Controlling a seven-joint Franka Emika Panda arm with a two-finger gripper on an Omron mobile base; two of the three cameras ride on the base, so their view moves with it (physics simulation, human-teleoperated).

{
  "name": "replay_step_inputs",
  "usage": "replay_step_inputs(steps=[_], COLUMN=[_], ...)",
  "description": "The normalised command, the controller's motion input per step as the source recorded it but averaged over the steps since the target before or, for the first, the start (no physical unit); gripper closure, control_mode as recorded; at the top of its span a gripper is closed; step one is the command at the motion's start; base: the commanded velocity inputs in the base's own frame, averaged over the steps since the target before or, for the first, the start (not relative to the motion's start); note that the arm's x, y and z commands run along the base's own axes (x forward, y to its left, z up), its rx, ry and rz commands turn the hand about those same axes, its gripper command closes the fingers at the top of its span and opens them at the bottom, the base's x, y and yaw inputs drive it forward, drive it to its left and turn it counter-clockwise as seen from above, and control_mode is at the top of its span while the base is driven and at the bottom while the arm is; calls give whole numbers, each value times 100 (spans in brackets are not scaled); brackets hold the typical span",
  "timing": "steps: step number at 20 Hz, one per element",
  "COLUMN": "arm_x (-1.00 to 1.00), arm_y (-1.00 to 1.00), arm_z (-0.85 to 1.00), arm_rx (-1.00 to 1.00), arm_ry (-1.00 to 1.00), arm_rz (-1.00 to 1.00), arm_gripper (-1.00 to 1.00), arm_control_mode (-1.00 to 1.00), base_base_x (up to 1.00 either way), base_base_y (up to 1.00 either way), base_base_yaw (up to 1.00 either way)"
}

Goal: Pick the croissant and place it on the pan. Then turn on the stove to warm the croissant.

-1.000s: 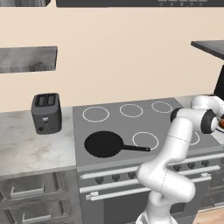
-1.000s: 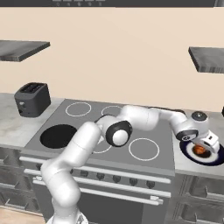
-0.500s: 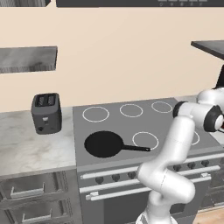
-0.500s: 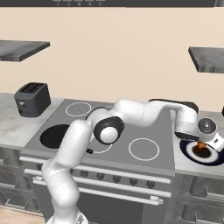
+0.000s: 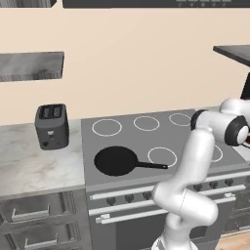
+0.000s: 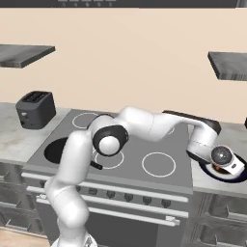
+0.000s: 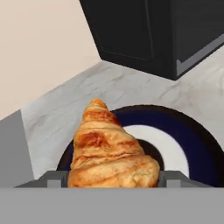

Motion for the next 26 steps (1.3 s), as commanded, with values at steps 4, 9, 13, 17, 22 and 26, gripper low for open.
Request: replay_step_inputs(steps=[4,9,13,17,22,26], arm_x=[-39,-9,-32,-25,-20,-16], arm_y=[20,40,61,59,75,88], arm_z=[21,67,100,100,96,76], arm_rx=[0,0,-1,-2,-2,-2], arm_ry=[-10,-4,0,0,0,0], arm_rz=[0,6,11,19,27,34], arm_gripper=[100,100,100,100,100,100], arm_control_mode=[-100,-100,-100,-100,-100,-100], base_base_x=[0,0,0,0,0,0], base_base_y=[0,0,0,0,0,0], base_base_yaw=[0,0,0,0,0,0])
